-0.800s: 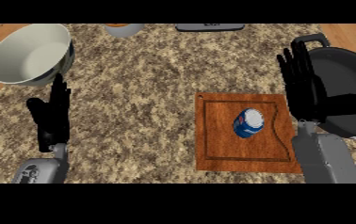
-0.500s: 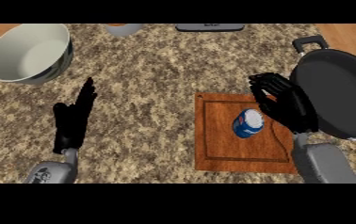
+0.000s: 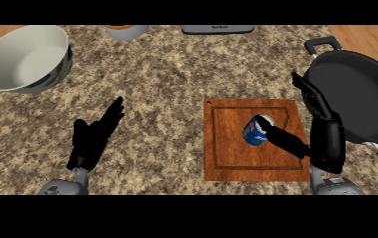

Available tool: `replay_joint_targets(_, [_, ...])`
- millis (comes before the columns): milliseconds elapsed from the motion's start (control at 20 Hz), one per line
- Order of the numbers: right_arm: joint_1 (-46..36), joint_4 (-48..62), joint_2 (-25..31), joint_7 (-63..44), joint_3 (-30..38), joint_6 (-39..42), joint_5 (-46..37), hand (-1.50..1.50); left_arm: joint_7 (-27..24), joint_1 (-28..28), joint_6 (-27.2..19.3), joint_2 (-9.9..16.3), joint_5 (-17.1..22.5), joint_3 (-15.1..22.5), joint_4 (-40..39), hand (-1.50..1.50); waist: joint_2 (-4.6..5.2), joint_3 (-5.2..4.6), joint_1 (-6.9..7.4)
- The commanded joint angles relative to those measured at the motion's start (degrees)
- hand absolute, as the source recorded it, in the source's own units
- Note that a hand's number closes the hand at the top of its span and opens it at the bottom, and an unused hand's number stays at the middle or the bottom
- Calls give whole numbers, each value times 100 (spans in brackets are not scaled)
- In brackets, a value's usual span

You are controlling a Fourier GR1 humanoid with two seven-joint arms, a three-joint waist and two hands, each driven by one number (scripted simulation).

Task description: Pick the can from the cutting board and place it in the pot

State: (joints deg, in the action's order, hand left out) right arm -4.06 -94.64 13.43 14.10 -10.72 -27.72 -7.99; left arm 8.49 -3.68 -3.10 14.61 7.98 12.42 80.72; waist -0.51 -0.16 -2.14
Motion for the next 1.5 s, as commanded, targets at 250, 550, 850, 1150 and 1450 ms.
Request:
replay_joint_targets(250, [676,-2130,804,-3220,-615,474,-1227,-150,66,93,345,85,22,49,133,0,17,-7,145])
replay_joint_targets(550, [-437,-2364,602,-5498,-549,1133,-1094,-150,-45,25,536,48,101,-60,6,0,49,5,265])
replay_joint_targets(850, [-650,-1648,363,-6127,-792,1650,-707,-150,-172,-188,618,-65,29,-118,-289,0,58,9,266])
replay_joint_targets(1150, [-465,-345,570,-5173,-744,2451,-340,-150,55,-92,533,-169,-122,-45,-88,0,59,17,250])
replay_joint_targets(1450, [283,-357,588,-4179,-257,2456,-598,-150,-15,-152,830,-154,-154,-364,-257,0,49,17,202])
